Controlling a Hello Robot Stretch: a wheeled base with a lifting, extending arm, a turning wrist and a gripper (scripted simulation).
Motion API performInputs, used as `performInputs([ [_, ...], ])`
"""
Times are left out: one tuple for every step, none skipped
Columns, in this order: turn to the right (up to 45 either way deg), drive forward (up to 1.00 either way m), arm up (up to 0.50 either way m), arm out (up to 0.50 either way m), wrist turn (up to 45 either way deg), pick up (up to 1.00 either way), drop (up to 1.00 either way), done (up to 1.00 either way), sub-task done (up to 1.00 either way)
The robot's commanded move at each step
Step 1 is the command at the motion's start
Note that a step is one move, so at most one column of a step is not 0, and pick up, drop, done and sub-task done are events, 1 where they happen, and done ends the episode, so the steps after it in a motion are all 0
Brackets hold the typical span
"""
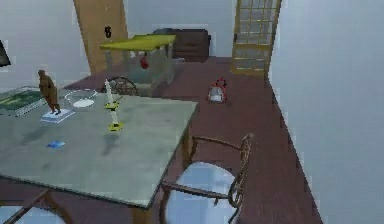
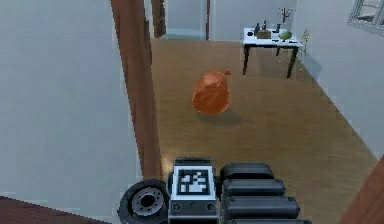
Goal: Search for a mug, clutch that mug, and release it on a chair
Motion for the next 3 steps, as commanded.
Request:
performInputs([
  [-18.0,0.0,0.0,0.0,0.0,0.0,0.0,0.0,0.0],
  [45.0,0.0,0.0,0.0,0.0,0.0,0.0,0.0,0.0],
  [9.0,0.0,0.0,0.0,0.0,0.0,0.0,0.0,0.0],
])
